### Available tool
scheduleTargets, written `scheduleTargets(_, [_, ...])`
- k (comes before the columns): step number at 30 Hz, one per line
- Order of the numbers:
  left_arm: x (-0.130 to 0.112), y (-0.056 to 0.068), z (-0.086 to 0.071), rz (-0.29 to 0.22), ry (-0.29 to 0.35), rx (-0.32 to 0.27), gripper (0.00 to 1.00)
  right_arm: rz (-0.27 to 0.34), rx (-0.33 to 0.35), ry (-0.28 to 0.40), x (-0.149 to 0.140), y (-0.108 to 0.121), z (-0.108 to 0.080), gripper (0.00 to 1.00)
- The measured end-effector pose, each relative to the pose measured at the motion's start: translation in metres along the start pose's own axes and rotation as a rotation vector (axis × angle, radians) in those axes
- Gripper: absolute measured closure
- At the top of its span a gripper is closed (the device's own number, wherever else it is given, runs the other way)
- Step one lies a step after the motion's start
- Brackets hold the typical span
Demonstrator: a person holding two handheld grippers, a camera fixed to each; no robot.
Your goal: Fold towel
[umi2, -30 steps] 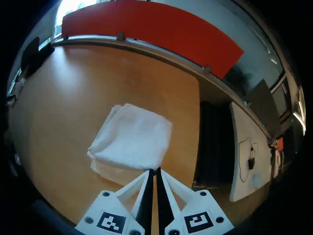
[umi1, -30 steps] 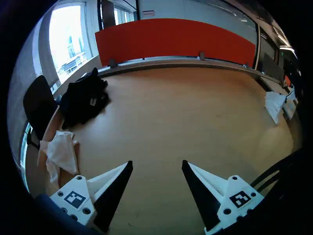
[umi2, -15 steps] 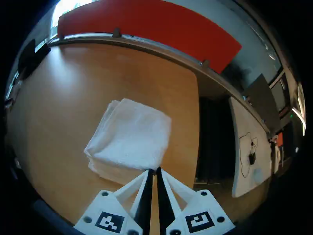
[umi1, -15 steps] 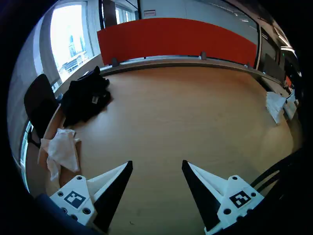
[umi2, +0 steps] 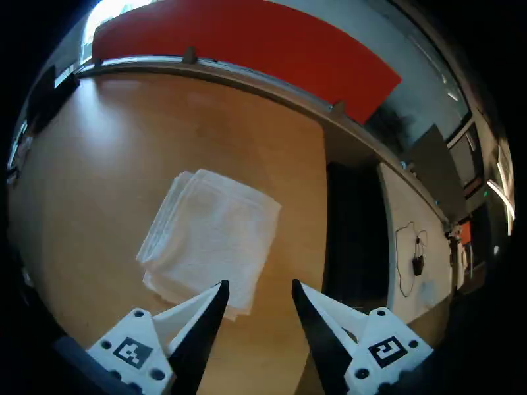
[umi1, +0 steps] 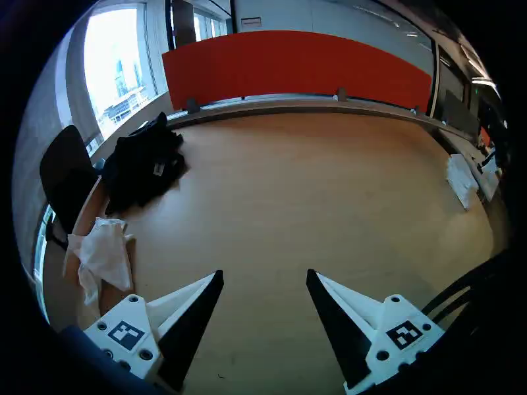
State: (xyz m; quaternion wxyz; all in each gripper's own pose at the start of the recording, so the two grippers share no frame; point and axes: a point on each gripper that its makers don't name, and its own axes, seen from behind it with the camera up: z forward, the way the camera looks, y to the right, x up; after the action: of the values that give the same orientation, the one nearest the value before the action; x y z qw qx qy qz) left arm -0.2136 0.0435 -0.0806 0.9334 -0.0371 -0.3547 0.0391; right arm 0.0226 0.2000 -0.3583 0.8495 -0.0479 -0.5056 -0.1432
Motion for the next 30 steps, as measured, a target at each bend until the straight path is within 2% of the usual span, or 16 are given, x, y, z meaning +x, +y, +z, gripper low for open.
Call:
scheduleTargets(1, [0.0, 0.0, 0.0, 0.0, 0.0, 0.0, 0.07, 0.002, 0.001, 0.003, 0.001, 0.0, 0.0, 0.03])
scheduleTargets(2, [0.0, 0.0, 0.0, -0.001, 0.0, 0.0, 0.07, 0.004, 0.001, 0.006, 0.002, 0.0, -0.001, 0.0])
scheduleTargets(20, [0.002, -0.003, -0.002, -0.006, 0.008, 0.001, 0.07, 0.027, 0.014, 0.045, 0.01, -0.003, -0.005, 0.0])
scheduleTargets(26, [0.004, -0.004, -0.002, -0.009, 0.012, 0.002, 0.07, 0.09, 0.014, 0.072, 0.014, 0.002, -0.006, 0.0])
scheduleTargets(30, [0.005, -0.004, -0.003, -0.01, 0.013, 0.003, 0.07, 0.172, 0.02, 0.082, 0.013, 0.008, -0.005, 0.0])
